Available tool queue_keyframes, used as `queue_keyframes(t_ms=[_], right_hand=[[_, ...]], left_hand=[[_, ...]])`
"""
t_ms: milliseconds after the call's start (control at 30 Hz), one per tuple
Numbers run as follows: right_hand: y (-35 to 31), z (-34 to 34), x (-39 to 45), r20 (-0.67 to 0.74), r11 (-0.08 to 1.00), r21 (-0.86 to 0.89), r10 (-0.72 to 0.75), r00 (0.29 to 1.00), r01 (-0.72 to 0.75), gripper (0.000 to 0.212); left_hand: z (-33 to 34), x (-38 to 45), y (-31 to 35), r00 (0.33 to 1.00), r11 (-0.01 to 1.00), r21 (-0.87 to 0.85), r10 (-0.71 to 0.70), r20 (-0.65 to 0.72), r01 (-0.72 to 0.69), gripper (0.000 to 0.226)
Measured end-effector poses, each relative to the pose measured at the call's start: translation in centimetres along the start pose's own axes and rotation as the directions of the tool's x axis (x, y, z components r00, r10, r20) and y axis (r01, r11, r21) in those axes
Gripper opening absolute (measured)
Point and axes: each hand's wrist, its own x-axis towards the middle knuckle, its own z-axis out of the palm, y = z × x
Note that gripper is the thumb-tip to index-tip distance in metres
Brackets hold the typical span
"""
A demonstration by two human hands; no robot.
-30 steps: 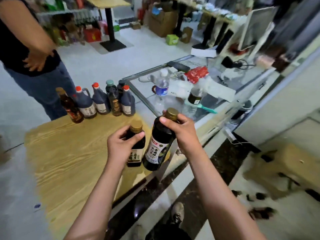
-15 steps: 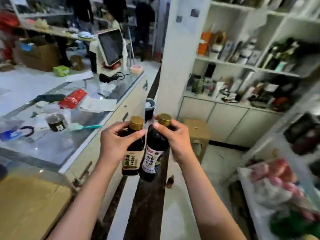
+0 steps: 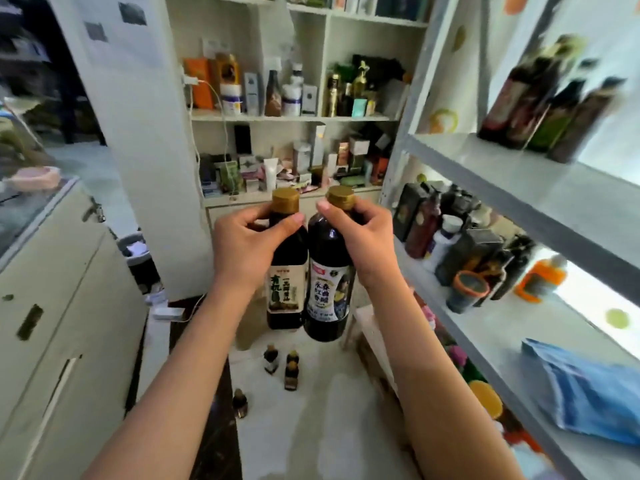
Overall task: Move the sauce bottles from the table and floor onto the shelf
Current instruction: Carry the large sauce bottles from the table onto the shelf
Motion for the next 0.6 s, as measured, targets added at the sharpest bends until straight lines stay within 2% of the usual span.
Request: queue_keyframes(t_ms=[233, 400, 600], right_hand=[[-0.9, -7.0, 7.9, -0.185, 0.995, -0.071, -0.083, 0.979, 0.071, 0.016], [-2.7, -10.8, 14.3, -0.28, 0.979, -0.167, -0.157, 0.947, 0.113, 0.012], [-7.4, -14.6, 23.7, -0.418, 0.959, -0.26, -0.215, 0.883, 0.11, 0.026]], left_hand=[[10.4, 7.8, -0.6, 0.985, 0.996, -0.089, 0.045, 0.164, -0.031, 0.033], [17.2, 14.5, 0.3, 0.958, 0.975, -0.197, 0.146, 0.247, -0.098, 0.028], [24.7, 24.0, 3.6, 0.915, 0.94, -0.321, 0.224, 0.336, -0.113, 0.028]])
